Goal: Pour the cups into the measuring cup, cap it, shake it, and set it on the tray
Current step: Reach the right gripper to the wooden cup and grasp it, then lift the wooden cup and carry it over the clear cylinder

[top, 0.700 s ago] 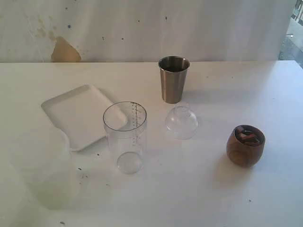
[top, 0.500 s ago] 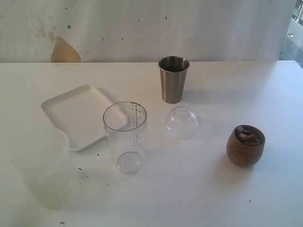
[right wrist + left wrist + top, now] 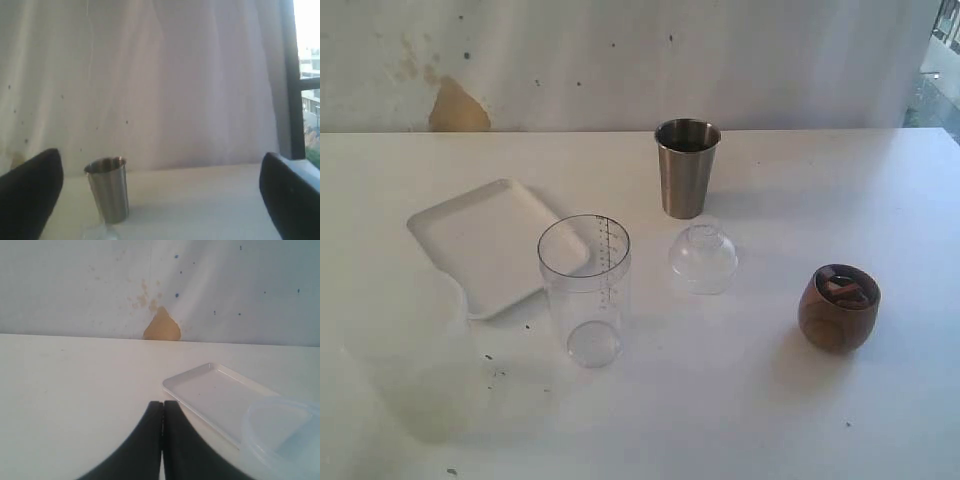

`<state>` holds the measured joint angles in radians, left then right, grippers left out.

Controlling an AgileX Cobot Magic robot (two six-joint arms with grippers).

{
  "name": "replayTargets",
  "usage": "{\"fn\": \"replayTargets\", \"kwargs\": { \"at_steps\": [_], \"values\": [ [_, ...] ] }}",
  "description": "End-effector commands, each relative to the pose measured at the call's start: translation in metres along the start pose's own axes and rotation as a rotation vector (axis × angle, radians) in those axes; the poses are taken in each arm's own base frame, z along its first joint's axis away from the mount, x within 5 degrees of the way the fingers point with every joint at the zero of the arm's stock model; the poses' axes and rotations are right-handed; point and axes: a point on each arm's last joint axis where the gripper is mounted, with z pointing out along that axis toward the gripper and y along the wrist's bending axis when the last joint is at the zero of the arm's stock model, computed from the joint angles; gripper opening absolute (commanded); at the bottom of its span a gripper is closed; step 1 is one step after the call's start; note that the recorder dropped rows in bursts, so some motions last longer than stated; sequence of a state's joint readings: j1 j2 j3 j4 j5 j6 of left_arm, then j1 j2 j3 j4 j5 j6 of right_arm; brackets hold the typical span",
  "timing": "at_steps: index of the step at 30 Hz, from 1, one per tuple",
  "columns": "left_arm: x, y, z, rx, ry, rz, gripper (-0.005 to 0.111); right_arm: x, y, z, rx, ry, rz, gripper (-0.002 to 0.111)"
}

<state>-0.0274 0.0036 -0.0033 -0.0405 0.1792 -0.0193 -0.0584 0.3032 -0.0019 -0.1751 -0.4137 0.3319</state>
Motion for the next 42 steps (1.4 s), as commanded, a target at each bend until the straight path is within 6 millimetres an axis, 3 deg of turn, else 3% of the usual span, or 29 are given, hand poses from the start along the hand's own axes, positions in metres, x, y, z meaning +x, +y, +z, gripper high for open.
{"fn": "replayTargets", "kwargs": {
  "at_steps": [1, 10, 15, 24, 30, 42],
  "values": [
    [0.000, 0.000, 0.000, -0.002, -0.008, -0.008, 0.001, 0.024, 0.005, 0.028, -0.102, 0.173, -0.041, 0.104],
    [0.000, 0.000, 0.000, -0.002, -0.008, -0.008, 0.001, 0.110, -0.009, 0.073, -0.139, 0.534, -0.172, 0.104],
    [0.000, 0.000, 0.000, -0.002, -0.008, -0.008, 0.001, 0.132, -0.021, 0.087, -0.051, 0.538, -0.127, 0.104],
    [0.000, 0.000, 0.000, -0.002, -0.008, -0.008, 0.001, 0.173, -0.025, 0.114, -0.110, 0.631, -0.153, 0.104],
    [0.000, 0.000, 0.000, -0.002, -0.008, -0.008, 0.001, 0.185, -0.027, 0.123, -0.113, 0.641, -0.151, 0.104],
    [0.000, 0.000, 0.000, -0.002, -0.008, -0.008, 0.001, 0.185, -0.026, 0.138, -0.147, 0.598, -0.160, 0.104]
  ]
}}
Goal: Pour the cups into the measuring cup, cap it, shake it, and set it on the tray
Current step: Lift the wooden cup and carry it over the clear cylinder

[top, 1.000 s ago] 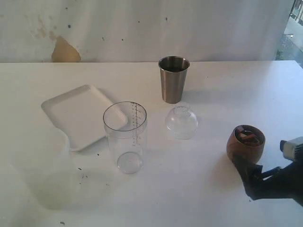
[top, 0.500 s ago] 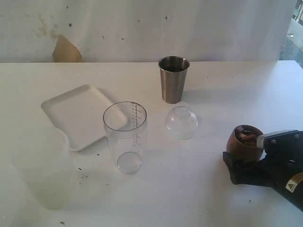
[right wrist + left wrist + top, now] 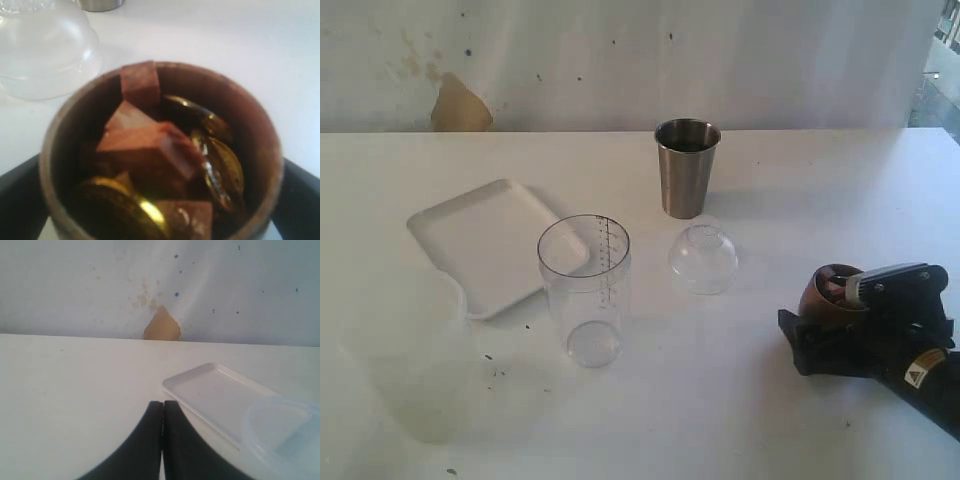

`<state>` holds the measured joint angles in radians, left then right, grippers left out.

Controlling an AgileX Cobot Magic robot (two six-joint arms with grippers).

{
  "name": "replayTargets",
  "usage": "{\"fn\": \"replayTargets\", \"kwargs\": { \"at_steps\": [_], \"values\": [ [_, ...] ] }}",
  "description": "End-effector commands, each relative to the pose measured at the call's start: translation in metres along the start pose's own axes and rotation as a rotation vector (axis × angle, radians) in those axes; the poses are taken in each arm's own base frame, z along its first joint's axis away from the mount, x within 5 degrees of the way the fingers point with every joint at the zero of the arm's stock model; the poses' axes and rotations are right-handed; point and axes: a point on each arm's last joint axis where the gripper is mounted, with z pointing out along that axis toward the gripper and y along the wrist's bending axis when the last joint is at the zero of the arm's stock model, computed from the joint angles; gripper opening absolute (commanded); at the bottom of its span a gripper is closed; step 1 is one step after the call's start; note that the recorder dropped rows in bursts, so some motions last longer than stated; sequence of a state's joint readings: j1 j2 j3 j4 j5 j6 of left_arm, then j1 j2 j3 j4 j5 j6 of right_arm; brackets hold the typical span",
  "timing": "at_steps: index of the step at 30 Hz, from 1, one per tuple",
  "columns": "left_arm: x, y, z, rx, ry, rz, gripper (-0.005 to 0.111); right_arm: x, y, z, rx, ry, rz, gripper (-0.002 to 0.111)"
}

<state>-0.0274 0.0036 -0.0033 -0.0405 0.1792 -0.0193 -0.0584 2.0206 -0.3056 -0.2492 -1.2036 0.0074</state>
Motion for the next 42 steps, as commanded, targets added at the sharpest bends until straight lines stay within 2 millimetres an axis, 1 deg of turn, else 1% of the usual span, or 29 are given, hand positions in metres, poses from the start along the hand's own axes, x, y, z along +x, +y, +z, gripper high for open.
{"fn": "replayTargets", "kwargs": {
  "at_steps": [1, 5, 15, 17, 18, 19, 20, 22, 23, 25, 26, 27, 29, 31, 34, 36, 38, 40, 42],
  "values": [
    [0.000, 0.000, 0.000, -0.002, -0.008, -0.008, 0.001, -0.005, -0.001, 0.007, -0.010, -0.039, -0.017, 0.104],
    [0.000, 0.000, 0.000, -0.002, -0.008, -0.008, 0.001, -0.008, -0.002, 0.010, -0.009, -0.051, -0.020, 0.104],
    [0.000, 0.000, 0.000, -0.002, -0.008, -0.008, 0.001, -0.008, -0.002, 0.010, -0.009, -0.051, -0.020, 0.104],
    [0.000, 0.000, 0.000, -0.002, -0.008, -0.008, 0.001, -0.008, -0.002, 0.010, -0.009, -0.051, -0.020, 0.101],
    [0.000, 0.000, 0.000, -0.002, -0.008, -0.008, 0.001, -0.008, -0.002, 0.010, -0.009, -0.051, -0.020, 0.096],
    [0.000, 0.000, 0.000, -0.002, -0.008, -0.008, 0.001, -0.008, -0.002, 0.010, -0.009, -0.051, -0.020, 0.088],
    [0.000, 0.000, 0.000, -0.002, -0.008, -0.008, 0.001, -0.008, -0.002, 0.010, -0.009, -0.051, -0.020, 0.076],
    [0.000, 0.000, 0.000, -0.002, -0.008, -0.008, 0.001, -0.008, 0.001, 0.009, -0.036, -0.047, -0.032, 0.048],
    [0.000, 0.000, 0.000, -0.002, -0.008, -0.008, 0.001, -0.008, 0.003, 0.009, -0.068, -0.040, -0.046, 0.027],
    [0.000, 0.000, 0.000, -0.002, -0.008, -0.008, 0.001, -0.008, 0.009, 0.008, -0.125, -0.039, -0.071, 0.000],
    [0.000, 0.000, 0.000, -0.002, -0.008, -0.008, 0.001, -0.010, 0.012, 0.007, -0.161, -0.047, -0.076, 0.001],
    [0.000, 0.000, 0.000, -0.002, -0.008, -0.008, 0.001, -0.013, 0.014, 0.006, -0.181, -0.056, -0.088, 0.000],
    [0.000, 0.000, 0.000, -0.002, -0.008, -0.008, 0.001, -0.019, 0.015, 0.004, -0.193, -0.079, -0.094, 0.000],
    [0.000, 0.000, 0.000, -0.002, -0.008, -0.008, 0.001, -0.027, 0.015, 0.001, -0.193, -0.108, -0.072, 0.000],
    [0.000, 0.000, 0.000, -0.002, -0.008, -0.008, 0.001, -0.044, 0.021, -0.007, -0.255, -0.162, -0.072, 0.000],
    [0.000, 0.000, 0.000, -0.002, -0.008, -0.008, 0.001, -0.058, 0.028, -0.015, -0.325, -0.209, -0.069, 0.000],
    [0.000, 0.000, 0.000, -0.002, -0.008, -0.008, 0.001, -0.076, 0.033, -0.023, -0.395, -0.250, -0.015, 0.000],
    [0.000, 0.000, 0.000, -0.002, -0.008, -0.008, 0.001, -0.094, 0.037, -0.029, -0.458, -0.258, 0.036, 0.000],
    [0.000, 0.000, 0.000, -0.002, -0.008, -0.008, 0.001, -0.115, 0.043, -0.032, -0.499, -0.247, 0.037, 0.000]
  ]
}}
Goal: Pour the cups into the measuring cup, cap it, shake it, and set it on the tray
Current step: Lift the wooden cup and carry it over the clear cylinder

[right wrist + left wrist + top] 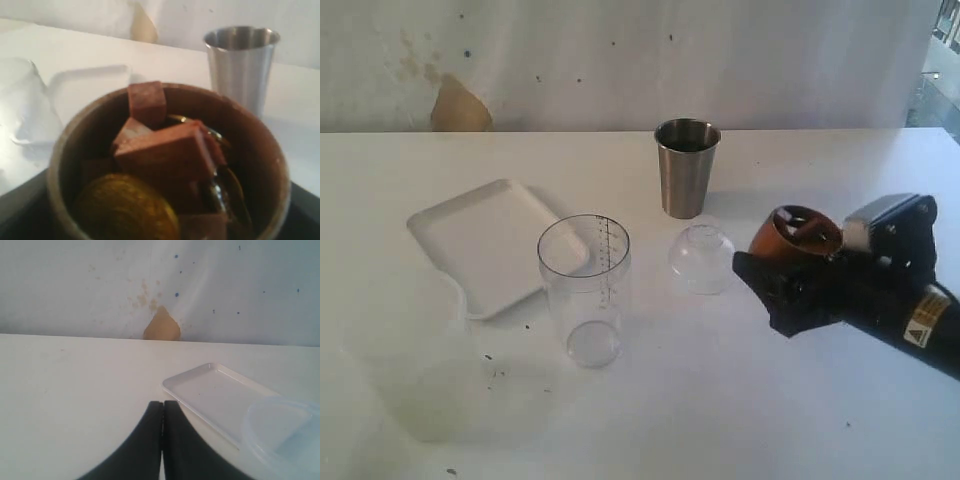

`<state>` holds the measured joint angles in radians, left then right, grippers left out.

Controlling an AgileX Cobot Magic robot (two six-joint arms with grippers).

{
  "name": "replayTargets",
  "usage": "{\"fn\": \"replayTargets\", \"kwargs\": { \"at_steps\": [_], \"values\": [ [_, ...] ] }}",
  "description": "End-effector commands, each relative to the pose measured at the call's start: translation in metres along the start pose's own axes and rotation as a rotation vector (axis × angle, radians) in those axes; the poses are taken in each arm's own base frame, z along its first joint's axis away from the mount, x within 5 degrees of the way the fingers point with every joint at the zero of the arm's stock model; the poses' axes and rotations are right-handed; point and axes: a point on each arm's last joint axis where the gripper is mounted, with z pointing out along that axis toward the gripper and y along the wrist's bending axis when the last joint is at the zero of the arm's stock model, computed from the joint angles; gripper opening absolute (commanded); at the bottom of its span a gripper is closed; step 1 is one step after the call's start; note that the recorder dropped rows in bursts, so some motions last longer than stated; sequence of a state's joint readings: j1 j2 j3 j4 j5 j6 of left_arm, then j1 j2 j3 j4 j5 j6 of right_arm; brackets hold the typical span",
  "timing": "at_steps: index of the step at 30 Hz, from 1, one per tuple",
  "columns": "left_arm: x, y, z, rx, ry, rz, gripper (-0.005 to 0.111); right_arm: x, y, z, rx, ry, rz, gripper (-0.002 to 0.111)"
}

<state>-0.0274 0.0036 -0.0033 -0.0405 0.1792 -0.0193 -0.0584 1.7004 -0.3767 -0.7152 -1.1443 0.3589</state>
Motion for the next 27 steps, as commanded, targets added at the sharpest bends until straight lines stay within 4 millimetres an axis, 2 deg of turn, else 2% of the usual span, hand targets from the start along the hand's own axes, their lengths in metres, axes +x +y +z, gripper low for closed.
{"fn": "replayTargets", "kwargs": {
  "at_steps": [1, 6, 11, 14, 18, 22, 27],
  "values": [
    [0.000, 0.000, 0.000, -0.002, -0.008, -0.008, 0.001, -0.048, 0.014, 0.006, -0.100, -0.018, 0.025, 0.000],
    [0.000, 0.000, 0.000, -0.002, -0.008, -0.008, 0.001, -0.097, 0.037, 0.029, -0.108, 0.022, -0.137, 0.000],
    [0.000, 0.000, 0.000, -0.002, -0.008, -0.008, 0.001, -0.120, 0.051, 0.057, -0.089, 0.053, -0.226, 0.000],
    [0.000, 0.000, 0.000, -0.002, -0.008, -0.008, 0.001, -0.124, 0.054, 0.075, -0.082, 0.076, -0.249, 0.000],
    [0.000, 0.000, 0.000, -0.002, -0.008, -0.008, 0.001, -0.120, 0.051, 0.092, -0.099, 0.085, -0.346, 0.000],
    [0.000, 0.000, 0.000, -0.002, -0.008, -0.008, 0.001, -0.110, 0.048, 0.103, -0.113, 0.107, -0.406, 0.000],
    [0.000, 0.000, 0.000, -0.002, -0.008, -0.008, 0.001, -0.104, 0.059, 0.110, -0.159, 0.112, -0.579, 0.000]
  ]
}}
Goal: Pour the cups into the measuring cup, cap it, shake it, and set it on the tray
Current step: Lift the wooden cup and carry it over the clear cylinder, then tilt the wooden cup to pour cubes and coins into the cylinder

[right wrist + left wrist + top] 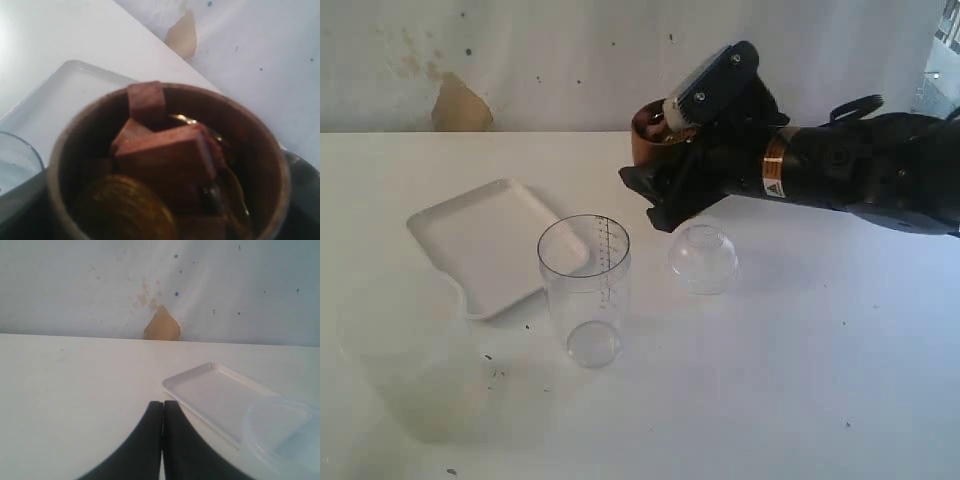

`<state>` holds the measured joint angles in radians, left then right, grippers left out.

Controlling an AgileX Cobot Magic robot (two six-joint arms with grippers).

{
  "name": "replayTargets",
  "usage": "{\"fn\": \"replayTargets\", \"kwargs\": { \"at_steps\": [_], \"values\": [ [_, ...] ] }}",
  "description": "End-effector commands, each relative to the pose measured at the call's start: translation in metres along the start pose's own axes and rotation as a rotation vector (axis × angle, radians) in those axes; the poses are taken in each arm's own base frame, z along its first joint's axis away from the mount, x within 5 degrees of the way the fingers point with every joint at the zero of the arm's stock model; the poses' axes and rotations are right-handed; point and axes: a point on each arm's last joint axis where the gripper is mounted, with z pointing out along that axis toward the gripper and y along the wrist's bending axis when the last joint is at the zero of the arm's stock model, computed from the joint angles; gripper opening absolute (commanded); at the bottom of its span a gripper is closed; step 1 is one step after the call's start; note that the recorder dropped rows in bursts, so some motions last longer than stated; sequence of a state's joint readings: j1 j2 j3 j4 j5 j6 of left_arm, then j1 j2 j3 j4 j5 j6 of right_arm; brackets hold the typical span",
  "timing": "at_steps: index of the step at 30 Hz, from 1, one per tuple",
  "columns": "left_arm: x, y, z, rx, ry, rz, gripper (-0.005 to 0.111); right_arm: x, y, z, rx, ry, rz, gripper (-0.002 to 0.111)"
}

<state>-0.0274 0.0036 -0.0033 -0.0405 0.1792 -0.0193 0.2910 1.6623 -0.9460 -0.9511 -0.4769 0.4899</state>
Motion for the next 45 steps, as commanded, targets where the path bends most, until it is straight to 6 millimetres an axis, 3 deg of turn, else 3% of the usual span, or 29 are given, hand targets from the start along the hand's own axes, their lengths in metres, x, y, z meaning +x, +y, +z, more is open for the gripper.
{"fn": "replayTargets", "kwargs": {
  "at_steps": [1, 7, 13, 26, 45],
  "values": [
    [0.000, 0.000, 0.000, -0.002, -0.008, -0.008, 0.001, -0.008, 0.010, 0.006, -0.035, -0.034, -0.174, 0.000],
    [0.000, 0.000, 0.000, -0.002, -0.008, -0.008, 0.001, -0.017, 0.005, 0.008, -0.011, -0.040, -0.227, 0.000],
    [0.000, 0.000, 0.000, -0.002, -0.008, -0.008, 0.001, -0.030, 0.020, 0.017, -0.038, -0.067, -0.459, 0.000],
    [0.000, 0.000, 0.000, -0.002, -0.008, -0.008, 0.001, -0.028, 0.022, 0.019, -0.034, -0.045, -0.798, 0.000],
    [0.000, 0.000, 0.000, -0.002, -0.008, -0.008, 0.001, -0.025, 0.026, 0.019, -0.082, -0.044, -1.006, 0.000]
  ]
}}
